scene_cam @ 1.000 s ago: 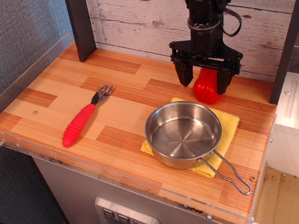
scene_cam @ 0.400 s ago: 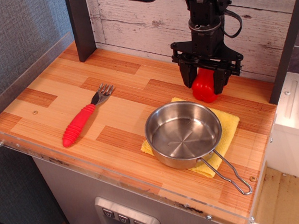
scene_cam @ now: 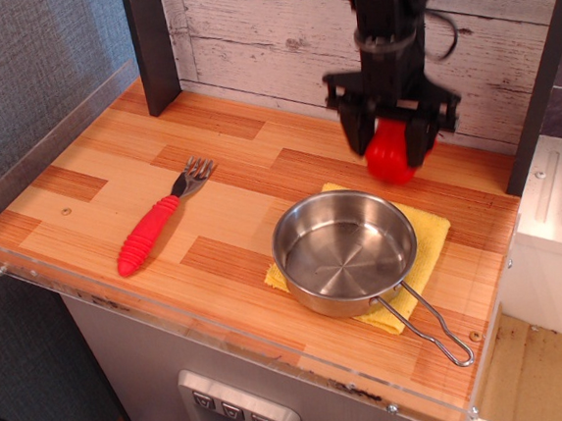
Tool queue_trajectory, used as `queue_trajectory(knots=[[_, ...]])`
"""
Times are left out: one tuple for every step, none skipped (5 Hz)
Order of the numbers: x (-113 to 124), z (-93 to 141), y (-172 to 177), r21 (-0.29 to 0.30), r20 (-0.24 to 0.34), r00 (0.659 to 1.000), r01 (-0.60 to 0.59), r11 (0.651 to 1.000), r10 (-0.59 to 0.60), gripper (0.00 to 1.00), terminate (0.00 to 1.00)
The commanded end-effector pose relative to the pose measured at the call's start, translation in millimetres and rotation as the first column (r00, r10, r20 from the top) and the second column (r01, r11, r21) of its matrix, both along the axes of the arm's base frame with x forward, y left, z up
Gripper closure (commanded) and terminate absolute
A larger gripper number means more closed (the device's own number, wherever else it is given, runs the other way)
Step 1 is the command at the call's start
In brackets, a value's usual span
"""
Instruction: Put the red bell pepper inside the silver pan.
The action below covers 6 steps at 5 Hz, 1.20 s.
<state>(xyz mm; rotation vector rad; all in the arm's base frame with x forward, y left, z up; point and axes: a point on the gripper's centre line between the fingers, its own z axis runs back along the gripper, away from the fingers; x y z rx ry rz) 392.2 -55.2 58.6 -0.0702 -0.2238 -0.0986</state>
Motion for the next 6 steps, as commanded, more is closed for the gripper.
queue_trajectory(knots=[[-24, 67, -25, -0.032, 0.157, 0.986, 0.062, 0.998, -0.056, 1.00, 0.00], [-59, 58, -34, -0.024, 0.090, 0.993, 0.077, 0.997, -0.075, 1.00, 0.00], [-95, 47, -32, -0.036, 0.016, 0.998, 0.062, 0.997, -0.062, 1.00, 0.00], [-119, 48, -25, -0.047, -0.012, 0.999, 0.032, 0.998, -0.033, 1.00, 0.00], [-131, 39, -18, -0.042, -0.036, 0.999, -0.001, 0.999, -0.001, 1.00, 0.00], [-128, 24, -10, -0.014, -0.066, 0.997, -0.029, 0.999, 0.028, 1.00, 0.00]])
